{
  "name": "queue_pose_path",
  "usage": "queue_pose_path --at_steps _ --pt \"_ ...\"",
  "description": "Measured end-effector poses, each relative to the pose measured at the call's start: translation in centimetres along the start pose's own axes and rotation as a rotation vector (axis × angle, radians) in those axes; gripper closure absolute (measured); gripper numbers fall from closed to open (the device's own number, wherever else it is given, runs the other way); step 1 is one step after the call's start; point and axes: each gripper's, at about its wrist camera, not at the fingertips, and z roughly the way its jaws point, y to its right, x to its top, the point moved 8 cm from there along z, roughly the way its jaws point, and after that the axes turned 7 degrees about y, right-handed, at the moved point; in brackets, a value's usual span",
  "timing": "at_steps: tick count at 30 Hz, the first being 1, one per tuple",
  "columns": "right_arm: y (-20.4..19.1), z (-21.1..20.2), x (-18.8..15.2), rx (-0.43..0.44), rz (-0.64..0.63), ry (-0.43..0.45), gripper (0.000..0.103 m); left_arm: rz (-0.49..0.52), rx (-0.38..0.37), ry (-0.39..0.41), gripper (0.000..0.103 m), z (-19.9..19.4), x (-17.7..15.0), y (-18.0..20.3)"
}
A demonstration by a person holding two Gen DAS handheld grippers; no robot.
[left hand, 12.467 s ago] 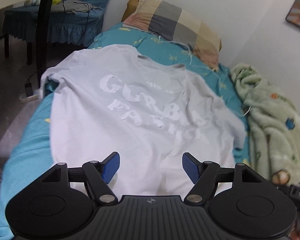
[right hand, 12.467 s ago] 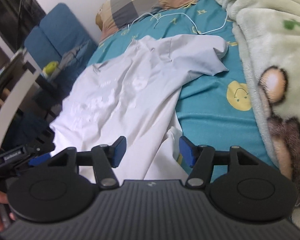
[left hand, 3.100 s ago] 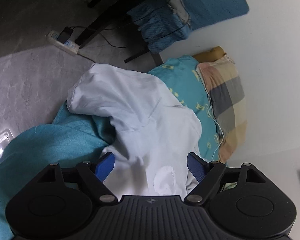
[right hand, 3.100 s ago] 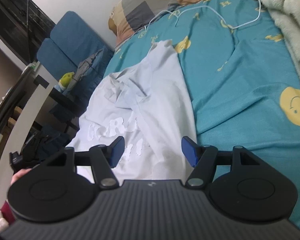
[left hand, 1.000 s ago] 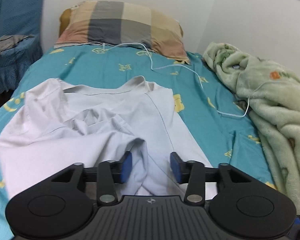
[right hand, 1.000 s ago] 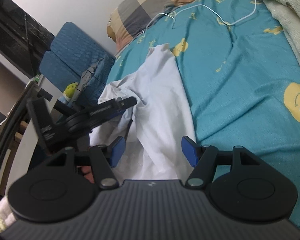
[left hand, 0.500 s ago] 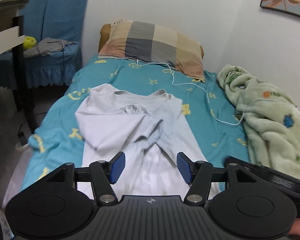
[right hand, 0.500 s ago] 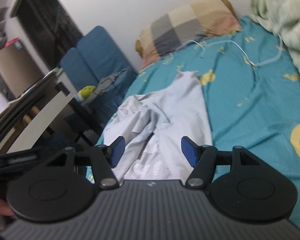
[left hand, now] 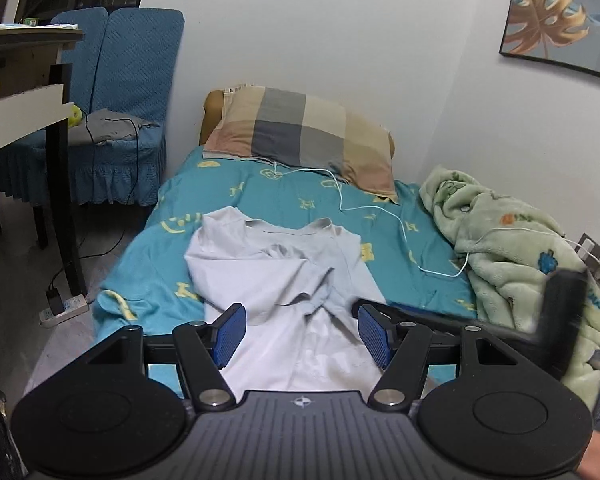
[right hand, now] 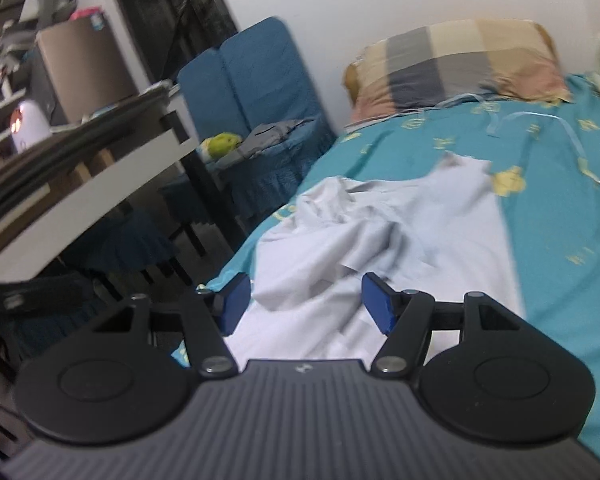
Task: Fold clothes
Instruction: 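Grasp the folded side with the right gripper and fold it over the center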
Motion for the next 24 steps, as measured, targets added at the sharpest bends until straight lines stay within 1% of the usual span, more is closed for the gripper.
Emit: queue_pose_path --at_steps 4,7,10,12,13,14,17,19,21,24 --pt "-2.9 5.9 -1.5 0.022 -0.126 -0.072 0.038 -0.061 0.008 0.022 0.039 -1.1 -0.1 -3.0" --pt "-5.1 10.3 -3.0 0.033 -0.264 -0.160 0.039 -0.098 0.016 0.022 0.041 -1.2 0.0 -4.4" --pt "-6.0 13.6 -4.9 -0.007 -0.428 -0.262 0.040 -0.099 0.006 0.020 0.041 -1.3 0.1 -4.4" --pt "-5.8 14.5 -5.1 -0.044 -0.503 -0.282 0.062 -0.089 0.003 0.020 0.041 -1.3 0.1 -4.1" --pt "-5.7 14.8 -5.0 -0.063 -0.536 -0.283 0.082 -0.089 0.005 0.018 0.041 -1.3 0.1 -4.0" --pt "-5.5 15.0 -4.6 -0.084 -0.555 -0.275 0.093 -0.091 0.004 0.015 0.041 -1.3 0.0 -3.9" --pt "-4.3 14.8 -0.7 -0.119 -0.494 -0.183 0.093 -0.088 -0.011 0.006 0.041 -1.2 -0.2 -3.4" --pt "-2.8 14.9 2.6 -0.148 -0.413 -0.126 0.093 -0.071 -0.027 -0.002 0.041 -1.0 -0.4 -2.7" --pt "-0.4 15.2 5.8 -0.190 -0.321 -0.080 0.093 -0.049 -0.035 -0.013 0.041 -0.7 -0.8 -2.0" --pt "4.2 16.3 8.8 -0.256 -0.188 -0.042 0.093 -0.030 -0.041 -0.032 0.041 0.1 -1.4 -1.3"
